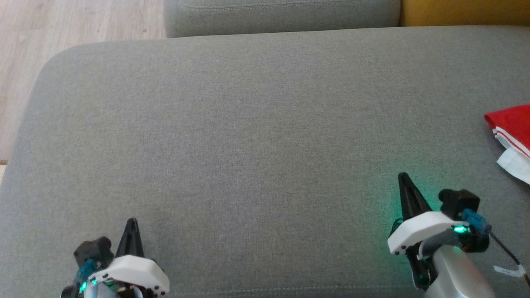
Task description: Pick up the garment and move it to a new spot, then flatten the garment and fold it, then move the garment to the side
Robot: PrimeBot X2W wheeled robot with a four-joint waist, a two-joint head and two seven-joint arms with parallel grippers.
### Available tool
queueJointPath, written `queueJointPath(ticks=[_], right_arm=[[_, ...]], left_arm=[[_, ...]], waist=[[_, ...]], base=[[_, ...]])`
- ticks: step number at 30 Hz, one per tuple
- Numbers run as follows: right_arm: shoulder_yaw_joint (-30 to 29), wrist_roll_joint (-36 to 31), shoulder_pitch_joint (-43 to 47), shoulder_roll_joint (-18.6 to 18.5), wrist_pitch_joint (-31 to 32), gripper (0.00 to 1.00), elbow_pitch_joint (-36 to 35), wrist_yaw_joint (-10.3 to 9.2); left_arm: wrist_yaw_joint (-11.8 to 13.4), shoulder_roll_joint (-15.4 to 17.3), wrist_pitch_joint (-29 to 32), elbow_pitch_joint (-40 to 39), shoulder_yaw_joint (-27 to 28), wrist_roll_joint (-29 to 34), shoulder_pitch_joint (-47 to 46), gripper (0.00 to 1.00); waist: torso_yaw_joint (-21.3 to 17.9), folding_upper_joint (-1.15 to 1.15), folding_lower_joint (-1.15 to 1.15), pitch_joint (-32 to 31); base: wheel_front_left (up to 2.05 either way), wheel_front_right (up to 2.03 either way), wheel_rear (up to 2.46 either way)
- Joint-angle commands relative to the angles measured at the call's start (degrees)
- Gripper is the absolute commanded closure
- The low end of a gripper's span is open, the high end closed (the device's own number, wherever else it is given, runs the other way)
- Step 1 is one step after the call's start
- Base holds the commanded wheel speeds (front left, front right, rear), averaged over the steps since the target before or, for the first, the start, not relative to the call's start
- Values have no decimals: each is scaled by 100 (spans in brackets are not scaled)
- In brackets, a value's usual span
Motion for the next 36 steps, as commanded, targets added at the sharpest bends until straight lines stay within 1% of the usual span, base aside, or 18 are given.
queueJointPath(ticks=[1, 36], right_arm=[[-58, 189, -268, -29, 36, 100, -236, 0], [-297, 2478, 68, -26, 579, 100, -972, -2]], left_arm=[[-31, 34, 48, -197, 71, -164, -242, 100], [-385, 64, 605, -502, 317, -2387, -329, 100]], waist=[[1, 0, 0, -6], [13, 0, 0, -151]], base=[[0, 0, 0], [0, 0, 0]])
